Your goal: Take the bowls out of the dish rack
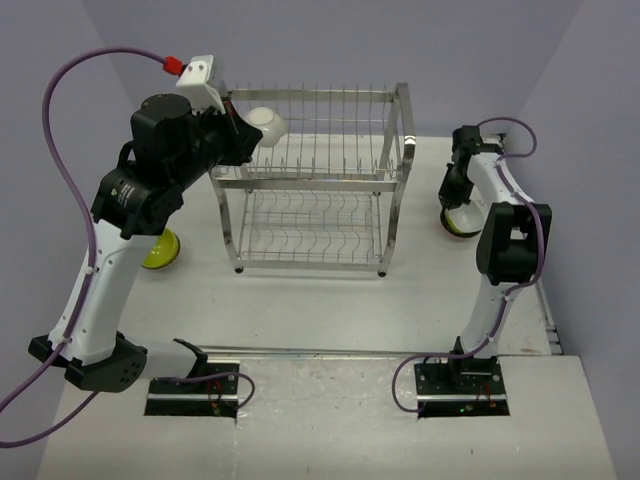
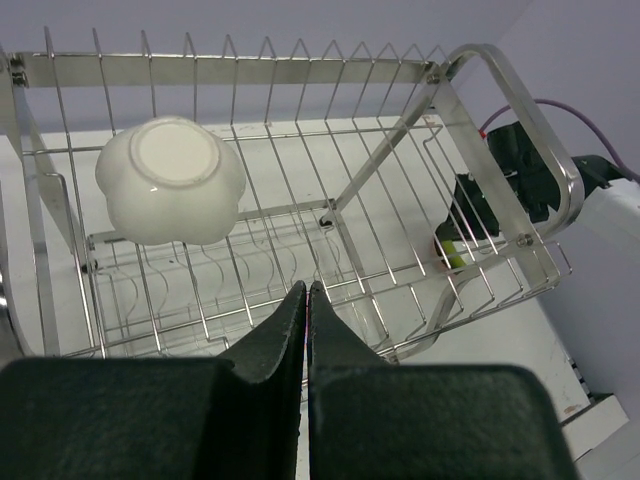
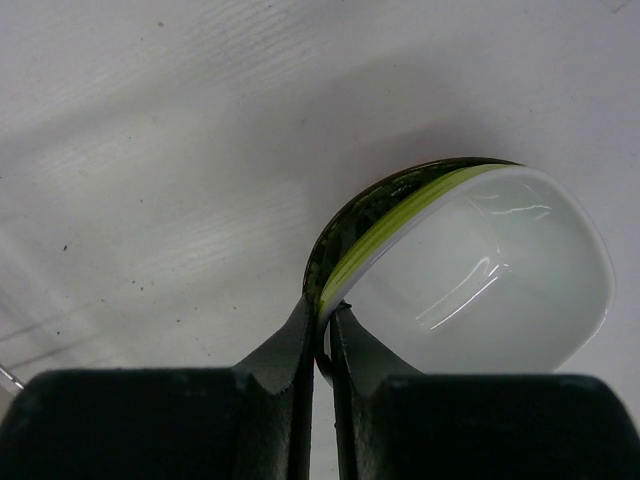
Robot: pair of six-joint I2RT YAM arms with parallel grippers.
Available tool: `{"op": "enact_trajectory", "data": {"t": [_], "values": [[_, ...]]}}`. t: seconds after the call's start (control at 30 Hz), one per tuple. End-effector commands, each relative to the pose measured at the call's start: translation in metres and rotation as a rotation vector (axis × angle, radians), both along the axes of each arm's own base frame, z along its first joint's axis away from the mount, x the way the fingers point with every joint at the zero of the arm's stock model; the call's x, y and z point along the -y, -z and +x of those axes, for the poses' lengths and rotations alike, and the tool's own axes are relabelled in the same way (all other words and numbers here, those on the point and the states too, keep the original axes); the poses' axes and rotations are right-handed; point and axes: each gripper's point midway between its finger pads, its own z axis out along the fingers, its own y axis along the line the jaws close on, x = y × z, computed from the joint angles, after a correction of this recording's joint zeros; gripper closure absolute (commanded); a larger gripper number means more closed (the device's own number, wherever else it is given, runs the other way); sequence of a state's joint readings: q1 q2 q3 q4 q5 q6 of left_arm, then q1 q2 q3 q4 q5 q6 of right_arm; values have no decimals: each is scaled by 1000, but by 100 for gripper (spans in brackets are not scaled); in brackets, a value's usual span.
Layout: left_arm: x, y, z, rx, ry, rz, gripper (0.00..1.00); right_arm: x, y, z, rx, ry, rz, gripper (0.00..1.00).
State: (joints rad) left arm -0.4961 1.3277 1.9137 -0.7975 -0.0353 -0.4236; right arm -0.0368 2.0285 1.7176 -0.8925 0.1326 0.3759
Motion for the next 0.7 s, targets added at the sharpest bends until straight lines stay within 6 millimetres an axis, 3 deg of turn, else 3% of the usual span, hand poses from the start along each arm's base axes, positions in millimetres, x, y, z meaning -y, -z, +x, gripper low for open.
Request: {"op": "enact_trajectory", "data": {"t": [0.0,0.17,0.3,0.5,0.67], "values": [[-4,5,0,-3,-14,29,100,3,3,7,30,10,-16,100],[-4,5,2,-4,-20,33,100,3,12,7,6,5,-14,100],[-3,7,3,-12,-17,35,100,3,8,12,21,1,-13,100],[-1,9,5,-16,-13,34,100,-2,-8,11,58,7,4,80],[0,10,10,-16,-18,40,100,-5,-28,11,103,3,7,74]]}}
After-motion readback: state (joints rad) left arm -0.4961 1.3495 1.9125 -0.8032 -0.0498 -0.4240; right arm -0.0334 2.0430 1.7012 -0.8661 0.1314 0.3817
